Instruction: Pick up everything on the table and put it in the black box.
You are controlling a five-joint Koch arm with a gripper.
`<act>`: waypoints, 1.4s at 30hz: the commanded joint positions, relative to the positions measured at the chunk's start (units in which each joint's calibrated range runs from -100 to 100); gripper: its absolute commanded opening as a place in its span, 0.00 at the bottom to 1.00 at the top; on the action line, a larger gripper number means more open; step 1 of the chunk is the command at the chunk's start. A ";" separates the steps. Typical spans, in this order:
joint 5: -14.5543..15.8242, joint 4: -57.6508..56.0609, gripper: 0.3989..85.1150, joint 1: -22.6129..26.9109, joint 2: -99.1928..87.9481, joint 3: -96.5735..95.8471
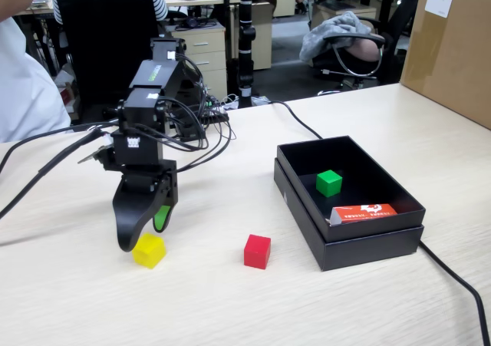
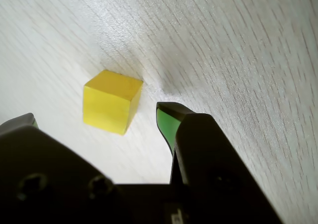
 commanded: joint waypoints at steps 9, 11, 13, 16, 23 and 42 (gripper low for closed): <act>0.24 1.96 0.56 0.10 3.32 5.42; 0.24 1.88 0.56 0.20 3.78 5.42; 0.24 1.79 0.56 0.29 4.01 5.42; 0.20 1.62 0.56 0.44 4.58 5.51; 0.10 0.93 0.56 0.59 5.96 6.24; -0.44 -0.72 0.41 0.73 6.53 6.33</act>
